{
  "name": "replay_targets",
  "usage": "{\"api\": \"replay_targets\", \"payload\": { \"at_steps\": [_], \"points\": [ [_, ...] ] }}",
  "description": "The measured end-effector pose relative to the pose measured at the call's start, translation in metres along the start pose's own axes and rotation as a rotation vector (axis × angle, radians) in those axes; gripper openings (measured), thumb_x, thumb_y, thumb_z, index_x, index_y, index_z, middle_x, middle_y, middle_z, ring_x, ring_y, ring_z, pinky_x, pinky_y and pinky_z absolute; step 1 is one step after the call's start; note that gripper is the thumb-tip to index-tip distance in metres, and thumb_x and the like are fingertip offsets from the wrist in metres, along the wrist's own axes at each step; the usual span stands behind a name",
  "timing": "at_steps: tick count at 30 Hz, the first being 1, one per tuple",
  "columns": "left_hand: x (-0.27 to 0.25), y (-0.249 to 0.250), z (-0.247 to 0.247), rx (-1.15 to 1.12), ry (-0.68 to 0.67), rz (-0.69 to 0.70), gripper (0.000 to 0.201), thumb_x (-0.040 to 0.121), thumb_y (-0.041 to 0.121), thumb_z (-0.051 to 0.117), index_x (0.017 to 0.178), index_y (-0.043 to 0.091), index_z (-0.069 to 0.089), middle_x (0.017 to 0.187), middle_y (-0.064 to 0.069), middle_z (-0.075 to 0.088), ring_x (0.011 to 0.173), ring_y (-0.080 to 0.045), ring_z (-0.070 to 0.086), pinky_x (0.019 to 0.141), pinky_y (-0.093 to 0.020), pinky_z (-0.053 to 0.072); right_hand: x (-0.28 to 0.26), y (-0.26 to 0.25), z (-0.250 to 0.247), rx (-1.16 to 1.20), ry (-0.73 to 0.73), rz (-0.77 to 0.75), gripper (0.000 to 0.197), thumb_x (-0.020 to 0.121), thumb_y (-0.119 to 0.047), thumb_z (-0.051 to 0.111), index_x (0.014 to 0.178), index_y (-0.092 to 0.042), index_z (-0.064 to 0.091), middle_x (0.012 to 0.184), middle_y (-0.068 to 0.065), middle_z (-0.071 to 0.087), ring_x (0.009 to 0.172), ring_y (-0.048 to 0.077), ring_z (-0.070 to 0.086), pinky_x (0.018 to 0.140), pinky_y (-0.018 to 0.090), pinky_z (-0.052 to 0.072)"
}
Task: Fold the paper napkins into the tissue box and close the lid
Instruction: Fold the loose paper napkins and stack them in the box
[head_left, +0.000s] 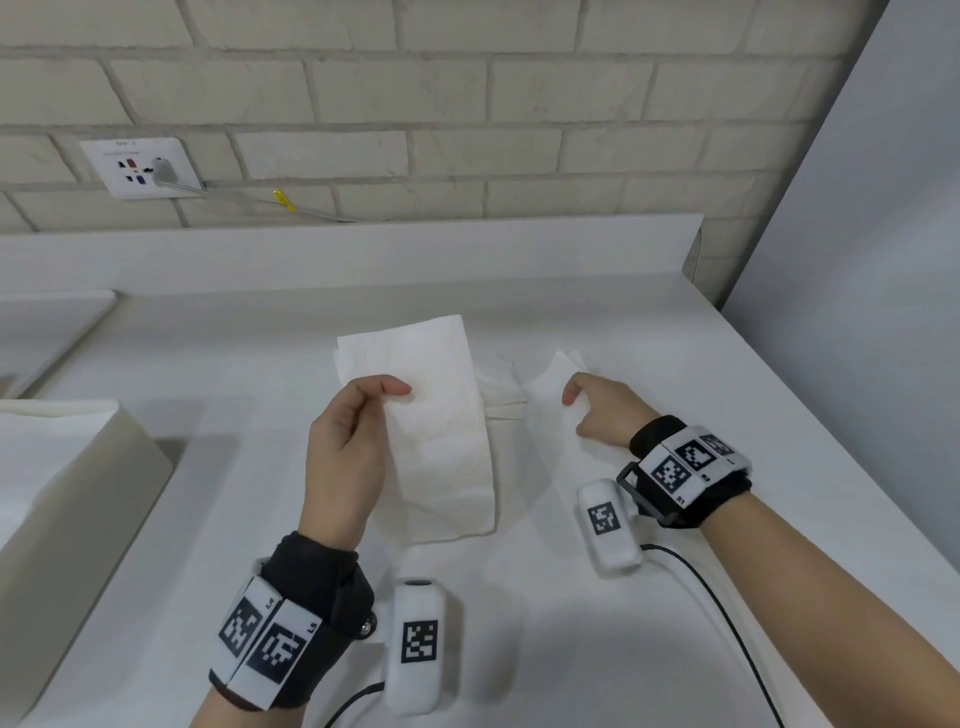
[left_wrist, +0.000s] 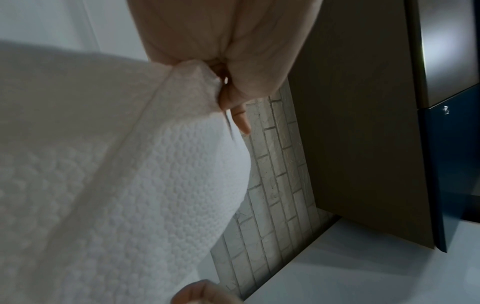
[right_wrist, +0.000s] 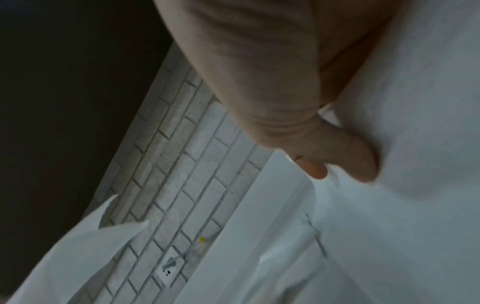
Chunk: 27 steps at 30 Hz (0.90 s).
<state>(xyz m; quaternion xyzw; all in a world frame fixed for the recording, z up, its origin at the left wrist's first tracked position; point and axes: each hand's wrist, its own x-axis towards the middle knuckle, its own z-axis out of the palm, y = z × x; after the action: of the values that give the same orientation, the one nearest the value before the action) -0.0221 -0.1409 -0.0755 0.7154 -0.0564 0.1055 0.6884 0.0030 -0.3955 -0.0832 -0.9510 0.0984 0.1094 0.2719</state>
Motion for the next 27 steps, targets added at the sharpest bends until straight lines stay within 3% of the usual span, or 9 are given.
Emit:
{"api": "replay_targets", "payload": {
  "at_steps": [4,7,10,12,14,19,22,25,27],
  "points": [
    [-0.001,0.0,-0.001,-0.001,0.007,-0.014,0.043,0.095,-0.006,0.033,0.077,0.021,0.062,0.082,0.015,0.06,0.077,0.003,0.051,0.073,-0.015,0.038,-0.006,-0.006,-0.021,-0.011,0.164,-0.064,0.041,0.082,0.011,0.044,0.116,-0.008,0.054,0.124,0.011,0.049,0.109,0.024,0.048,0.079,0.024,0.035],
    [0.0,0.0,-0.001,0.001,0.012,-0.026,0.043,0.094,-0.005,0.033,0.078,0.022,0.062,0.085,0.013,0.06,0.079,0.0,0.051,0.075,-0.02,0.038,-0.016,-0.02,-0.029,0.023,0.355,-0.211,0.037,0.083,0.009,0.047,0.115,-0.007,0.056,0.122,0.009,0.05,0.11,0.024,0.049,0.086,0.024,0.035],
    [0.001,-0.001,0.0,0.008,0.03,-0.041,0.043,0.094,-0.005,0.033,0.08,0.023,0.062,0.085,0.011,0.059,0.076,0.0,0.05,0.072,-0.018,0.038,-0.029,-0.039,-0.029,0.174,0.491,-0.423,0.039,0.083,0.011,0.049,0.119,-0.005,0.057,0.116,0.005,0.053,0.107,0.013,0.048,0.082,0.007,0.031],
    [0.002,-0.001,0.0,0.015,0.044,-0.07,0.041,0.095,-0.003,0.034,0.085,0.024,0.063,0.079,0.007,0.053,0.066,-0.001,0.045,0.061,-0.012,0.036,-0.036,-0.052,-0.027,0.312,0.514,-0.549,0.044,0.082,0.012,0.052,0.123,-0.006,0.055,0.114,0.0,0.051,0.106,0.001,0.044,0.088,-0.003,0.026],
    [0.004,0.002,0.0,-0.004,0.034,-0.109,0.035,0.095,0.001,0.04,0.09,0.025,0.064,0.077,0.006,0.052,0.06,-0.001,0.042,0.055,-0.01,0.035,-0.041,-0.062,-0.022,0.455,0.481,-0.634,0.047,0.081,0.011,0.055,0.124,-0.01,0.054,0.116,-0.005,0.05,0.107,-0.006,0.042,0.094,-0.002,0.025],
    [0.004,0.016,0.001,-0.07,-0.03,-0.13,0.023,0.098,0.017,0.045,0.095,0.023,0.067,0.102,0.013,0.065,0.097,-0.003,0.055,0.09,-0.023,0.039,-0.045,-0.077,-0.004,0.684,0.304,-0.711,0.052,0.081,0.006,0.06,0.122,-0.023,0.048,0.129,-0.01,0.048,0.124,-0.002,0.04,0.105,0.01,0.027],
    [0.003,0.02,0.003,-0.07,-0.047,-0.116,0.02,0.097,0.025,0.048,0.097,0.023,0.068,0.105,0.012,0.066,0.103,-0.006,0.057,0.093,-0.027,0.039,-0.048,-0.084,0.005,0.716,0.237,-0.743,0.053,0.079,-0.001,0.06,0.121,-0.031,0.046,0.131,-0.01,0.047,0.126,-0.001,0.039,0.109,0.015,0.027],
    [0.005,0.017,0.0,-0.064,-0.012,-0.134,0.02,0.09,0.031,0.054,0.101,0.022,0.067,0.109,0.006,0.067,0.108,-0.013,0.059,0.096,-0.03,0.044,-0.055,-0.089,0.007,0.747,0.191,-0.787,0.054,0.079,-0.002,0.058,0.12,-0.033,0.044,0.129,-0.018,0.045,0.126,-0.007,0.037,0.108,0.013,0.025],
    [0.009,0.016,-0.003,-0.046,-0.026,-0.121,0.018,0.095,0.027,0.048,0.097,0.022,0.066,0.105,0.005,0.066,0.1,-0.012,0.06,0.089,-0.031,0.044,-0.061,-0.091,0.007,0.772,0.134,-0.845,0.054,0.08,-0.001,0.058,0.122,-0.03,0.042,0.13,-0.019,0.043,0.126,-0.009,0.035,0.108,0.011,0.023]
  ]
}}
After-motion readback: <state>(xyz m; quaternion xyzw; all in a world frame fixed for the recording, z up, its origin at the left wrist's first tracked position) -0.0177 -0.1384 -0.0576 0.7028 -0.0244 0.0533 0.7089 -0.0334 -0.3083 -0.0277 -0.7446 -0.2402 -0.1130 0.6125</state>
